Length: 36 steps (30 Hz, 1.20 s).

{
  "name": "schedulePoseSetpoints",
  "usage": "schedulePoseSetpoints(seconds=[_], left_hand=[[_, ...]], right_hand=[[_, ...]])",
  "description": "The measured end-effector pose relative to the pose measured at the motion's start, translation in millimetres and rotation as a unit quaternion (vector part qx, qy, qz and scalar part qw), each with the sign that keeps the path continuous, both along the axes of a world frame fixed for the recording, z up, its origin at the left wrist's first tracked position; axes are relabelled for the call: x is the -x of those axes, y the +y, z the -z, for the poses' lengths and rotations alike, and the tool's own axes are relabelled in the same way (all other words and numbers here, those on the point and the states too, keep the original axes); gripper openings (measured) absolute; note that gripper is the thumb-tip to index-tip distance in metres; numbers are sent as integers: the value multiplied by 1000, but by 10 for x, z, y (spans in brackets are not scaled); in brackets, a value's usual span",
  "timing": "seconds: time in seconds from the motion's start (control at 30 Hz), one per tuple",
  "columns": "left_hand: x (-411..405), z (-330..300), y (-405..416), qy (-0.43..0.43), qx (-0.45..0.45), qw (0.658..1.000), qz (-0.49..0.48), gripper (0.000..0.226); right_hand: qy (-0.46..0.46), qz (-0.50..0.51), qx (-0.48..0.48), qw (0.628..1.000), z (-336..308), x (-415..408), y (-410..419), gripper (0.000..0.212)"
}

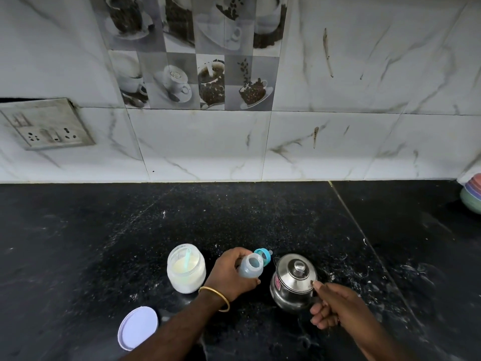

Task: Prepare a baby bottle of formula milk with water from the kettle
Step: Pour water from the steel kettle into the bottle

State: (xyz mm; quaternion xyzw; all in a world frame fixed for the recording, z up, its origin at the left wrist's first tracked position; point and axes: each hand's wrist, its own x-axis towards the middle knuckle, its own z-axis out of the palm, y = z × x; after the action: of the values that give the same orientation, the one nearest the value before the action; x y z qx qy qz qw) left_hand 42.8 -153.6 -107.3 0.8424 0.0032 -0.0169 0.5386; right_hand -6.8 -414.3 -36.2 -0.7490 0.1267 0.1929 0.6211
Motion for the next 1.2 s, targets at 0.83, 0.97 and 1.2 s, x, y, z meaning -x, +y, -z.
schedulePoseSetpoints(seconds=[0.83,0.97,1.2], left_hand=[[54,4,96,-49,-9,999,-1,51],[65,7,100,-44,-4,999,-1,52],[70,13,107,-45,-3,999,-4,52]], right_hand=[[-122,-280,382,872,-908,-645,474,48],[-134,-294,411,852,-965,-682,509,49],[-153,-315,461,816,-1044,-751,542,53]])
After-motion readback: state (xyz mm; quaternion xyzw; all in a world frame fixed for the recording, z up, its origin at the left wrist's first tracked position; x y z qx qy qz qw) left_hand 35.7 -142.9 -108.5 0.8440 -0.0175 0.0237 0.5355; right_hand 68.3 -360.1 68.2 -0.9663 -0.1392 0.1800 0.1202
